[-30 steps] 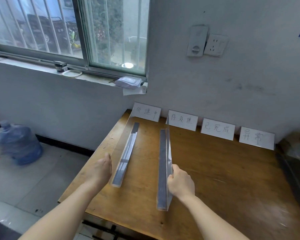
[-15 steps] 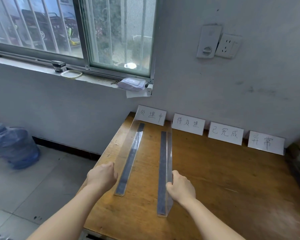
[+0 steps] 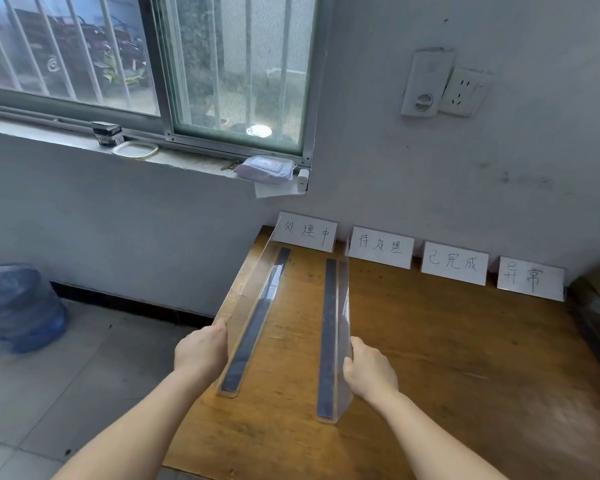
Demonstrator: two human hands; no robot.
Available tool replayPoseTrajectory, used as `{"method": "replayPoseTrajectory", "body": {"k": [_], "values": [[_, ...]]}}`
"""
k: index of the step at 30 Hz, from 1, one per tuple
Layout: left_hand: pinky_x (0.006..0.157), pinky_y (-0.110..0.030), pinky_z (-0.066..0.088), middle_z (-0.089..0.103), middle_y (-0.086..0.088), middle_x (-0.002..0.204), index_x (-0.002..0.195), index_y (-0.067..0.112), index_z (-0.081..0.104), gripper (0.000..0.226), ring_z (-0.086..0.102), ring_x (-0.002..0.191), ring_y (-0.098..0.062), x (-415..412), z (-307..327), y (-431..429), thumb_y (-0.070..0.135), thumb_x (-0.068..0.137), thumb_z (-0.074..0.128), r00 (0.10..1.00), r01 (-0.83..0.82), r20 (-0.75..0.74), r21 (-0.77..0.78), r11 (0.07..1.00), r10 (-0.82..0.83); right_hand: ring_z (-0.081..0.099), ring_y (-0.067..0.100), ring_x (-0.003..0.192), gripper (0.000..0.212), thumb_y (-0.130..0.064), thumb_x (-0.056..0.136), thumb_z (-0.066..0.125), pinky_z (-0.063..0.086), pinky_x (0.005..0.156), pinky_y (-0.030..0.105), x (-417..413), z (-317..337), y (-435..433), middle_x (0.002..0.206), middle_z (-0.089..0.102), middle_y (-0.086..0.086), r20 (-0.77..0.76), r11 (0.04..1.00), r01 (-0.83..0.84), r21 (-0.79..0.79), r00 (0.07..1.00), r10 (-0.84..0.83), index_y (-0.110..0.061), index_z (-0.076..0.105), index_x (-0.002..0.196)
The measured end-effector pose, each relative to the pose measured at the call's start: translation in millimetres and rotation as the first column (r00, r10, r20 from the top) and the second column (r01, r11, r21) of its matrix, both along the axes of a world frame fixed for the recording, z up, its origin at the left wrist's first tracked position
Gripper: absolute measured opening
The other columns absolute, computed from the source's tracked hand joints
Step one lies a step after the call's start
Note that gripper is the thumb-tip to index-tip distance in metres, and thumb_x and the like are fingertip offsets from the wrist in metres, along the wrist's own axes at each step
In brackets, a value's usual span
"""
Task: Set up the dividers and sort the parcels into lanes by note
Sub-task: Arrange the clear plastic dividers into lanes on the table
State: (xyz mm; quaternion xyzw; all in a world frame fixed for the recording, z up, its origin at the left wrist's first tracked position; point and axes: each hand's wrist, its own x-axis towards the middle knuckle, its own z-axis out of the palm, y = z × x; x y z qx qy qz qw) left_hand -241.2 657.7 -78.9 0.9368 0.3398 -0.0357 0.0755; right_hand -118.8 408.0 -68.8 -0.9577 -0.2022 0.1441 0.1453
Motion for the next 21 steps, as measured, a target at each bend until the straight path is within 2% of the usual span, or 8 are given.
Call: {"method": "replayPoseTrajectory", "body": {"k": [6, 11, 18, 21], "values": [[0.050, -0.029, 0.030, 0.059, 0.003, 0.082, 0.087, 0.017, 0.038, 0.013, 0.050, 0.069, -0.021, -4, -3, 15, 0.007, 0.095, 0.034, 1.000, -0.007, 0.025, -0.001, 1.000, 0.007, 0.065, 0.019, 0.094, 0.030, -0.020, 0.100, 0.040, 0.058, 0.077, 0.036, -1, -3, 10, 0.111, 0.067, 0.000, 0.032, 1.000, 0.025, -0.009, 0.999, -0.025, -0.019, 0.049, 0.128], [0.050, -0.030, 0.031, 0.051, 0.006, 0.076, 0.088, 0.017, 0.040, 0.014, 0.051, 0.069, -0.021, 3, -3, 21, 0.007, 0.096, 0.034, 0.999, -0.005, 0.042, -0.010, 1.000, 0.006, 0.063, 0.016, 0.083, 0.029, -0.018, 0.099, 0.039, 0.057, 0.070, 0.035, 2, -6, 13, 0.098, 0.066, -0.003, 0.034, 0.999, 0.024, -0.021, 0.999, -0.023, -0.021, 0.049, 0.126], [0.050, -0.030, 0.032, 0.054, 0.005, 0.077, 0.087, 0.018, 0.041, 0.013, 0.051, 0.068, -0.021, 5, -6, 26, 0.011, 0.096, 0.034, 0.998, 0.007, 0.069, -0.011, 1.000, -0.006, 0.063, 0.014, 0.079, 0.031, -0.019, 0.100, 0.041, 0.055, 0.062, 0.028, 3, -5, 17, 0.097, 0.066, -0.004, 0.059, 0.999, 0.025, -0.036, 0.998, -0.023, -0.019, 0.049, 0.129], [0.051, -0.030, 0.033, 0.062, 0.004, 0.083, 0.087, 0.019, 0.041, 0.012, 0.051, 0.068, -0.022, 4, -7, 30, 0.013, 0.096, 0.035, 0.998, 0.018, 0.063, 0.005, 1.000, -0.019, 0.064, 0.015, 0.079, 0.028, -0.019, 0.099, 0.041, 0.059, 0.067, 0.034, 2, -5, 20, 0.097, 0.067, -0.003, 0.066, 0.999, 0.038, -0.032, 0.997, -0.036, -0.020, 0.051, 0.125]]}}
